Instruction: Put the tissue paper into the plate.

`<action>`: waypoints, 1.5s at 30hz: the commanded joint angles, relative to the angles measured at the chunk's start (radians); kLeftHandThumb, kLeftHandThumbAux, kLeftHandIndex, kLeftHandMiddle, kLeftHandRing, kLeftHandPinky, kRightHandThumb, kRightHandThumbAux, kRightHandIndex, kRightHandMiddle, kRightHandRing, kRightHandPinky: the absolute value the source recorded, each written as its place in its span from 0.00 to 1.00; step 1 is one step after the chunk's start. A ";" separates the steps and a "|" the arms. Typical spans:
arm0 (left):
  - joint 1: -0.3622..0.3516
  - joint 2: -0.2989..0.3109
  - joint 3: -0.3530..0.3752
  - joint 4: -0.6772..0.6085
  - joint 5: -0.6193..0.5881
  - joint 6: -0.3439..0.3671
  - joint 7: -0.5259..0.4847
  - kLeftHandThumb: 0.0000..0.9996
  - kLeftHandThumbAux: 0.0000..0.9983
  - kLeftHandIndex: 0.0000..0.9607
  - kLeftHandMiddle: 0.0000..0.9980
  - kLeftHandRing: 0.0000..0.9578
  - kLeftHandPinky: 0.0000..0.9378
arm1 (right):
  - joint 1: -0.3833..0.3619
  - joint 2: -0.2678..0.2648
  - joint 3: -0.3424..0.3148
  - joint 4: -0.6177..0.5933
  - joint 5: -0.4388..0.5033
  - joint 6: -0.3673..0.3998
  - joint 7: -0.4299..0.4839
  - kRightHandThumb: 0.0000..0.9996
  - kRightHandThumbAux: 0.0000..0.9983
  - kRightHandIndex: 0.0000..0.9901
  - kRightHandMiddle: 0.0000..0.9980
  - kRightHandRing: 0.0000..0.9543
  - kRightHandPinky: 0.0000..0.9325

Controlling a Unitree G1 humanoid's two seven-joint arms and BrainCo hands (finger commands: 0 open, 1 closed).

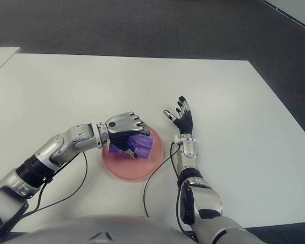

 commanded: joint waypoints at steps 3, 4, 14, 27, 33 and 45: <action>0.035 0.028 0.003 0.004 0.007 0.018 -0.060 0.85 0.67 0.42 0.52 0.84 0.84 | 0.044 0.014 0.001 0.033 0.004 0.028 -0.002 0.08 0.78 0.01 0.00 0.00 0.02; 0.036 0.029 0.004 0.004 0.009 0.018 -0.060 0.85 0.67 0.41 0.52 0.84 0.84 | 0.044 0.014 0.001 0.033 0.004 0.029 -0.001 0.08 0.78 0.01 0.00 0.00 0.02; 0.063 0.028 0.014 -0.010 -0.001 0.023 -0.062 0.85 0.67 0.41 0.53 0.84 0.84 | 0.043 0.013 0.000 0.033 0.005 0.030 0.000 0.08 0.78 0.01 0.00 0.00 0.02; 0.067 -0.007 -0.029 0.194 0.208 -0.118 0.388 0.55 0.61 0.43 0.48 0.56 0.55 | 0.043 0.012 0.000 0.032 0.005 0.031 0.001 0.08 0.78 0.01 0.00 0.00 0.02; 0.047 0.020 -0.069 0.220 0.360 -0.063 0.456 0.14 0.33 0.07 0.06 0.06 0.06 | 0.043 0.012 0.000 0.032 0.005 0.030 0.001 0.08 0.78 0.01 0.00 0.00 0.02; 0.075 0.009 -0.056 0.174 0.288 -0.003 0.365 0.10 0.20 0.00 0.00 0.00 0.00 | 0.044 0.012 -0.001 0.032 0.006 0.030 0.002 0.08 0.78 0.01 0.00 0.00 0.02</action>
